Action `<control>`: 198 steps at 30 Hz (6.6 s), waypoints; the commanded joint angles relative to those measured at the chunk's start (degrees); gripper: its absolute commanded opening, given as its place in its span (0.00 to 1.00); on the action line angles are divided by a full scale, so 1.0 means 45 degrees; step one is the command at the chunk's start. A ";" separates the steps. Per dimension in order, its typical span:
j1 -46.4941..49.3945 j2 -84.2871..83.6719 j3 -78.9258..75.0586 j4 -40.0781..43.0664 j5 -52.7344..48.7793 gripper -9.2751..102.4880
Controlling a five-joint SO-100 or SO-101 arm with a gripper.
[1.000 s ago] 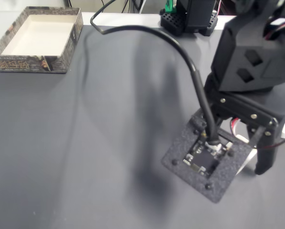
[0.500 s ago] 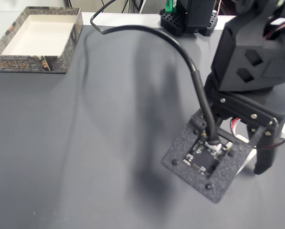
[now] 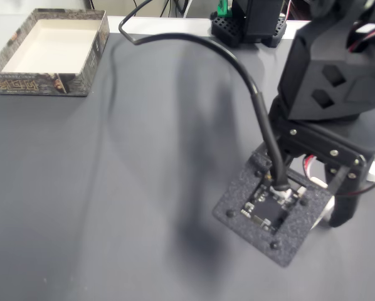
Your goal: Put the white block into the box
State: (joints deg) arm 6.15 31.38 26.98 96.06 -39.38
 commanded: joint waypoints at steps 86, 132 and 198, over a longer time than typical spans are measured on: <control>0.0195 0.3301 0.1484 0.0586 0.0352 0.07; 1.1426 1.2969 1.0410 0.0332 0.8613 0.07; 1.6484 0.4980 0.3047 -0.0313 2.5488 0.07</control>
State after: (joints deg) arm 80.68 52.29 45.09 95.27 71.37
